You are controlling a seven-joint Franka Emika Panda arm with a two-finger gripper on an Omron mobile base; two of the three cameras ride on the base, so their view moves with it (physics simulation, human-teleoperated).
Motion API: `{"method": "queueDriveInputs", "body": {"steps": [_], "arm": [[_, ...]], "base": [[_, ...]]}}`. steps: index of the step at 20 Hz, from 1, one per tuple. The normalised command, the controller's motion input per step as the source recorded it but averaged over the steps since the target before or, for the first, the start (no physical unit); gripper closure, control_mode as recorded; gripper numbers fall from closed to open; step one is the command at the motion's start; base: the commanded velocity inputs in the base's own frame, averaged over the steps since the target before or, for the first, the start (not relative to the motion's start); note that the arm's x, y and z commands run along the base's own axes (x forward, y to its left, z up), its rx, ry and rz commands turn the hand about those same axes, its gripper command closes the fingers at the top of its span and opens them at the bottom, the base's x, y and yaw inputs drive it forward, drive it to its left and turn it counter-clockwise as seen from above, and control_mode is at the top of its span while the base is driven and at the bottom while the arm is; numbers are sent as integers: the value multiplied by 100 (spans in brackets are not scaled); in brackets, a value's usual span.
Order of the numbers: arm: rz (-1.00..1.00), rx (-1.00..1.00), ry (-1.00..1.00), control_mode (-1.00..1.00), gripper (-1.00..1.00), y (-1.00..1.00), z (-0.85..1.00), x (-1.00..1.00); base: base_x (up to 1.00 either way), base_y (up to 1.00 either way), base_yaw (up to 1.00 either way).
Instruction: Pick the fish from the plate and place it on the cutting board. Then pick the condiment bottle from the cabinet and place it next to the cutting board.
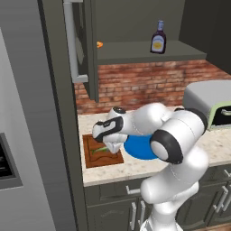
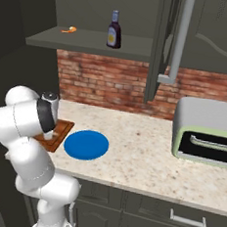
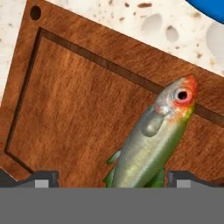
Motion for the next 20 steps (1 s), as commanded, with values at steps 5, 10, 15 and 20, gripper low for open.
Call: {"method": "queueDriveInputs", "body": {"steps": [5,10,15,20], "arm": [[0,0,-7,-100,-100,-1,25,-17],[0,0,-6,-100,-100,-10,25,-19],[0,0,-6,-100,-100,-16,28,-20],[0,2,-2,-100,-100,-19,31,-17]], "base": [[0,0,0],[0,0,0],[0,0,0],[0,0,0]]}}
